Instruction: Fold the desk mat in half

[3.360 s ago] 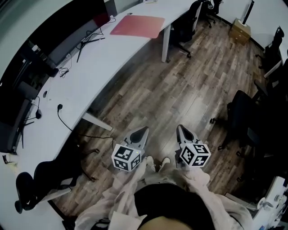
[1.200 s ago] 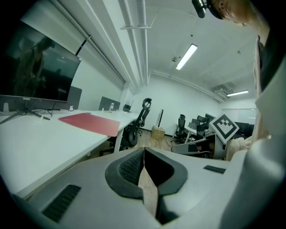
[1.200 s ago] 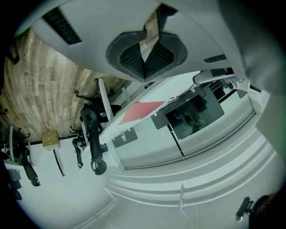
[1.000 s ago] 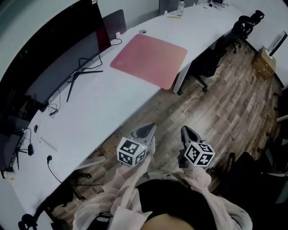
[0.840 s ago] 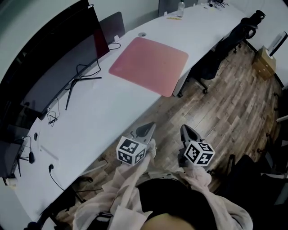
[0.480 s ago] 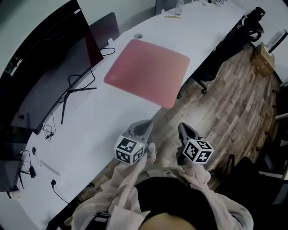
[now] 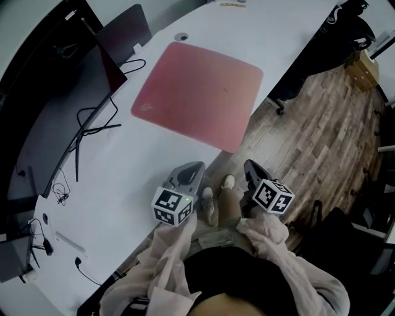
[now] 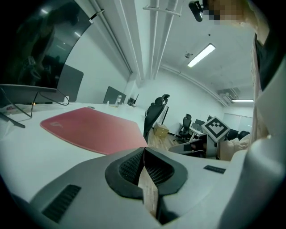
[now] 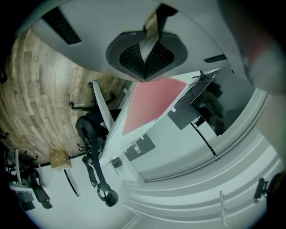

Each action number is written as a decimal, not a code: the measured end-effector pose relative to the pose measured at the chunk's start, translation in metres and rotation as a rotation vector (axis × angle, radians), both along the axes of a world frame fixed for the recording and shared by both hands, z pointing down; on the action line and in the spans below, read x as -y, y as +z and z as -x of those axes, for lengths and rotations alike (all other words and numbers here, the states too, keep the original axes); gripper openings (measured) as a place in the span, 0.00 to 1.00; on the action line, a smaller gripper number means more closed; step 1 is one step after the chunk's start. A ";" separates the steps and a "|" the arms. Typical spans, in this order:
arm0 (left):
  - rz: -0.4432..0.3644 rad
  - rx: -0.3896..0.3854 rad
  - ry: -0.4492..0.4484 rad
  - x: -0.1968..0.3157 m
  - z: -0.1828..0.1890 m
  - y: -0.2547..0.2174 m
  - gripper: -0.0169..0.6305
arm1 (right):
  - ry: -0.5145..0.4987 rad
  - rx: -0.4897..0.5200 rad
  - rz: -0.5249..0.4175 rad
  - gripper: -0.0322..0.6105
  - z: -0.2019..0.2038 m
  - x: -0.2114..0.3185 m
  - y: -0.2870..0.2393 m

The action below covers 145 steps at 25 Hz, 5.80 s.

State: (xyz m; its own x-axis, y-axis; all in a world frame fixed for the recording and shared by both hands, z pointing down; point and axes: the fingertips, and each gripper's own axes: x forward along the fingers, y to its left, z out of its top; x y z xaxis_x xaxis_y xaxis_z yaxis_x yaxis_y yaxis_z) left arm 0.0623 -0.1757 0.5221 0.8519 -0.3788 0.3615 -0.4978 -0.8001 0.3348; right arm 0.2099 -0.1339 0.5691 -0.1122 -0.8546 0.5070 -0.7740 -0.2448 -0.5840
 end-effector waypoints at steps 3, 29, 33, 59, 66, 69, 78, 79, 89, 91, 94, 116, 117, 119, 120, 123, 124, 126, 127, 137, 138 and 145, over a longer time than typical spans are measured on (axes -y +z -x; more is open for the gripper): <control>0.029 0.010 -0.027 0.014 -0.001 0.011 0.07 | -0.011 0.038 0.017 0.10 -0.003 0.019 0.011; 0.097 0.027 -0.197 0.071 -0.011 0.036 0.07 | -0.077 0.233 0.081 0.10 -0.003 0.100 0.030; 0.061 0.015 -0.207 0.076 -0.004 0.020 0.07 | -0.118 0.184 0.073 0.10 0.002 0.105 0.012; -0.095 -0.003 -0.507 0.143 0.112 -0.045 0.07 | -0.519 -0.041 -0.173 0.10 0.115 0.242 -0.094; -0.098 0.001 -0.653 0.158 0.153 -0.047 0.07 | -0.706 -0.074 -0.184 0.10 0.175 0.280 -0.091; -0.093 0.010 -0.707 0.159 0.168 -0.045 0.07 | -0.789 -0.073 -0.172 0.10 0.206 0.291 -0.082; -0.059 0.042 -0.814 0.155 0.194 -0.034 0.07 | -0.986 -0.094 -0.002 0.11 0.283 0.302 -0.011; -0.054 0.045 -0.823 0.153 0.196 -0.032 0.07 | -0.997 -0.100 0.011 0.11 0.287 0.302 -0.006; -0.057 0.037 -0.863 0.140 0.199 -0.029 0.07 | -1.014 -0.002 -0.005 0.42 0.308 0.305 -0.010; -0.065 0.036 -0.862 0.137 0.198 -0.032 0.07 | -1.017 0.009 -0.034 0.43 0.308 0.304 -0.019; -0.076 0.032 -0.854 0.133 0.196 -0.038 0.07 | -1.010 0.010 -0.062 0.43 0.304 0.302 -0.032; -0.240 -0.027 -0.547 0.105 0.134 -0.098 0.07 | -0.686 -0.077 -0.299 0.42 0.173 0.226 -0.141; -0.244 -0.030 -0.530 0.105 0.131 -0.100 0.07 | -0.672 -0.093 -0.309 0.42 0.168 0.222 -0.143; -0.250 -0.037 -0.496 0.103 0.123 -0.103 0.07 | -0.643 -0.116 -0.323 0.41 0.156 0.212 -0.148; -0.252 -0.040 -0.478 0.102 0.118 -0.105 0.07 | -0.627 -0.123 -0.329 0.41 0.150 0.207 -0.151; -0.258 -0.047 -0.424 0.098 0.102 -0.107 0.07 | -0.570 -0.147 -0.343 0.38 0.129 0.189 -0.155; -0.259 -0.049 -0.408 0.096 0.098 -0.107 0.07 | -0.549 -0.164 -0.346 0.37 0.121 0.183 -0.155; -0.259 -0.057 -0.379 0.092 0.088 -0.107 0.07 | -0.508 -0.204 -0.349 0.34 0.107 0.170 -0.154; -0.257 -0.061 -0.364 0.090 0.084 -0.106 0.07 | -0.487 -0.222 -0.349 0.32 0.100 0.163 -0.153; -0.217 -0.072 -0.289 0.073 0.056 -0.087 0.07 | -0.360 -0.280 -0.345 0.07 0.061 0.113 -0.134; -0.212 -0.072 -0.285 0.072 0.054 -0.084 0.07 | -0.357 -0.278 -0.347 0.07 0.062 0.109 -0.132; -0.189 -0.056 -0.263 0.067 0.050 -0.072 0.07 | -0.373 -0.274 -0.298 0.07 0.065 0.095 -0.109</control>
State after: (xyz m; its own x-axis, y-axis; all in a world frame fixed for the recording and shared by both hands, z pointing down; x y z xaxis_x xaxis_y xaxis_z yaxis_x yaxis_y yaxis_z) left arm 0.0128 -0.2422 0.4506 0.7325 -0.6444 0.2194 -0.6807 -0.6970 0.2255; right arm 0.1447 -0.2290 0.4597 -0.3332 -0.8931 0.3022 -0.9099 0.2206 -0.3514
